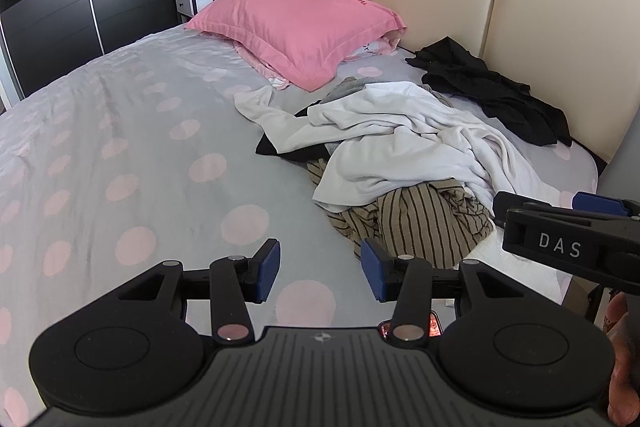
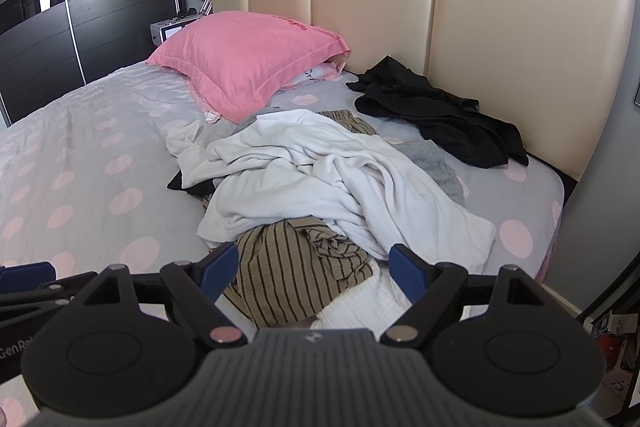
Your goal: Fold clothes
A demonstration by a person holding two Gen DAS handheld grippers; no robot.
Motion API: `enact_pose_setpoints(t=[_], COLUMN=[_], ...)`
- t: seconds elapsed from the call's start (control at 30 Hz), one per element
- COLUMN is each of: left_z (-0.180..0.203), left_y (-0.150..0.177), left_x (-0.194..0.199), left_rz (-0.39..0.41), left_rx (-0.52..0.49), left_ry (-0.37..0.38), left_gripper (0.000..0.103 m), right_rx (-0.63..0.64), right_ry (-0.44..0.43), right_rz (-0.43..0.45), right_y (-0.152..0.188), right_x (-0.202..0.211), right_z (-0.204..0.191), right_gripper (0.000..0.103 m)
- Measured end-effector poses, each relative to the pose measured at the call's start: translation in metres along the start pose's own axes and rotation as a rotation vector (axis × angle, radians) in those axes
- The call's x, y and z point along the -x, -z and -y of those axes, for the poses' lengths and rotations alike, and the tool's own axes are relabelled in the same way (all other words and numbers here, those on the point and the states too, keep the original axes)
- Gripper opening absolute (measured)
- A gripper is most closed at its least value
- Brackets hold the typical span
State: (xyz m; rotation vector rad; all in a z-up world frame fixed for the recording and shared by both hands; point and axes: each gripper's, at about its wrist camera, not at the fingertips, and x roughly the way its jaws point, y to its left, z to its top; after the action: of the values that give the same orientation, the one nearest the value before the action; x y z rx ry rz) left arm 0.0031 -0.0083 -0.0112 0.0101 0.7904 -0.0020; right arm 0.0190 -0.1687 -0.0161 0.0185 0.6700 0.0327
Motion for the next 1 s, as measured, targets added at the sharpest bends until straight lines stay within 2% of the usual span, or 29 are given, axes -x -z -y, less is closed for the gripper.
enact_pose_setpoints(t=[0.23,0.4,0.57,0.7,0.97,1.0], left_z=[-0.004,-0.012,-0.012,-0.007,0.017,0.021], left_y=[-0.004,-0.013,-0.022,-0.034,-0.058,-0.061], left_x=[-0.003,-0.01,-0.027,-0.046,-0.098,-0.106], left_rz=[0.025,0.047,0.084,0.058,0.002,-0.002], left_rx=[0.002,0.023,0.027,0.014,-0.084,-0.093], left_ry=[-0.012,0.005,0.039,0.054,0.144,0.16], left_gripper=[0.043,0.039,0.039,0.039,0.04,0.043], right_rx=[-0.03,-0.084,-0.04,0.043,0.072,0.082], right_ry=[-0.03,-0.073,-0.116,-0.104,-0.104,-0.101], right_rz=[-0.002,-0.048,-0.042,-0.046,-0.14,-0.141], right_y=[-0.002,-0.012,-0.03,-0.043,-0.055,-0.056], right_x=[0.001,-0.005,-0.017,-0.038,-0.099,-0.105], right_z=[0.005,0.021,0.031,0.039,0.057,0.057], right_gripper=[0.084,0.084,0.088,0.09,0.09,0.09])
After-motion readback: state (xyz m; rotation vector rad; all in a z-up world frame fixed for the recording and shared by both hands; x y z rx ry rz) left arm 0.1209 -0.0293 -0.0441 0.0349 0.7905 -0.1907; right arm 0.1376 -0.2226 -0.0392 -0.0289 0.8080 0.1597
